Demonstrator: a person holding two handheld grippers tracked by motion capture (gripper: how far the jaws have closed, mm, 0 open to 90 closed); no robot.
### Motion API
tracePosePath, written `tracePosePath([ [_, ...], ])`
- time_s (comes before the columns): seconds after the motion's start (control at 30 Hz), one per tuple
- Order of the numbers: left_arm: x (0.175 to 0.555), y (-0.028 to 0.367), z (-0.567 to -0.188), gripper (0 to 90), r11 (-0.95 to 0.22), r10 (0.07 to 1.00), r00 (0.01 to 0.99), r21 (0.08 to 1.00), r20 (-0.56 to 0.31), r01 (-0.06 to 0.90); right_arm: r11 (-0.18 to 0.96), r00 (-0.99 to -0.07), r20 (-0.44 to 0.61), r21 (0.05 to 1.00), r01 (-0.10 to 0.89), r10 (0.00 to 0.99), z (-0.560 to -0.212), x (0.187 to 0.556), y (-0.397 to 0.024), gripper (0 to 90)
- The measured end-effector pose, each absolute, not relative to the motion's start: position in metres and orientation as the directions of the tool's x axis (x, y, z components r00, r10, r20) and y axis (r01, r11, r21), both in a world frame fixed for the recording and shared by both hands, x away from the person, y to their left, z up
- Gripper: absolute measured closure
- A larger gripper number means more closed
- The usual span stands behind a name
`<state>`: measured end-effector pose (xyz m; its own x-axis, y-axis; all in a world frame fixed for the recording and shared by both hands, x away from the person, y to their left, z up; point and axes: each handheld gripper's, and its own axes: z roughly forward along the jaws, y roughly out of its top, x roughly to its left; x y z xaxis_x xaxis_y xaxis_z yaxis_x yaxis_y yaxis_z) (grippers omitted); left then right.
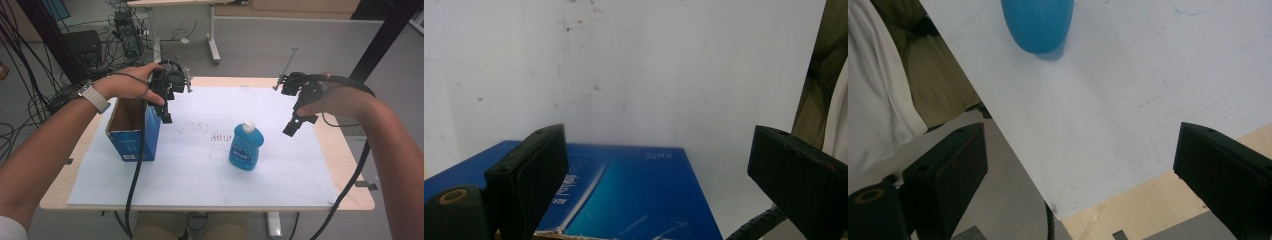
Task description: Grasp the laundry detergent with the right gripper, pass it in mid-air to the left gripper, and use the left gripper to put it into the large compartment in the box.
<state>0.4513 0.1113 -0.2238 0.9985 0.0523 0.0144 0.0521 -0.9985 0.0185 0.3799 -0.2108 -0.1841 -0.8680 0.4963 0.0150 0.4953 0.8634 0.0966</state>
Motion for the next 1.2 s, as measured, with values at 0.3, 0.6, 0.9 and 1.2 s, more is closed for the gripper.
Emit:
tracePosePath([
  [0.3, 0.4512, 0.1117, -0.2245, 9.7, -0.998, 0.053, 0.998, 0.023, 0.014, 0.053, 0.863, -0.868, 0.014, 0.098, 0.495, 0.496, -0.1822, 0.3791, -0.2099, 7.1],
  [0.6, 0.45, 0.1121, -0.224, 9.7, -0.998, 0.058, 0.998, 0.024, 0.015, 0.057, 0.872, -0.876, 0.002, 0.096, 0.48, 0.482, -0.1822, 0.3794, -0.21, 5.9],
  [0.9, 0.4491, 0.1126, -0.2254, 9.7, -0.998, 0.06, 0.998, 0.028, 0.016, 0.06, 0.875, -0.879, 0.004, 0.099, 0.475, 0.477, -0.1825, 0.3785, -0.21, 6.1],
  [1.2, 0.4488, 0.1143, -0.2262, 9.7, -0.998, 0.066, 0.998, 0.026, 0.016, 0.066, 0.869, -0.874, 0.002, 0.106, 0.483, 0.486, -0.184, 0.3769, -0.2114, 5.5],
])
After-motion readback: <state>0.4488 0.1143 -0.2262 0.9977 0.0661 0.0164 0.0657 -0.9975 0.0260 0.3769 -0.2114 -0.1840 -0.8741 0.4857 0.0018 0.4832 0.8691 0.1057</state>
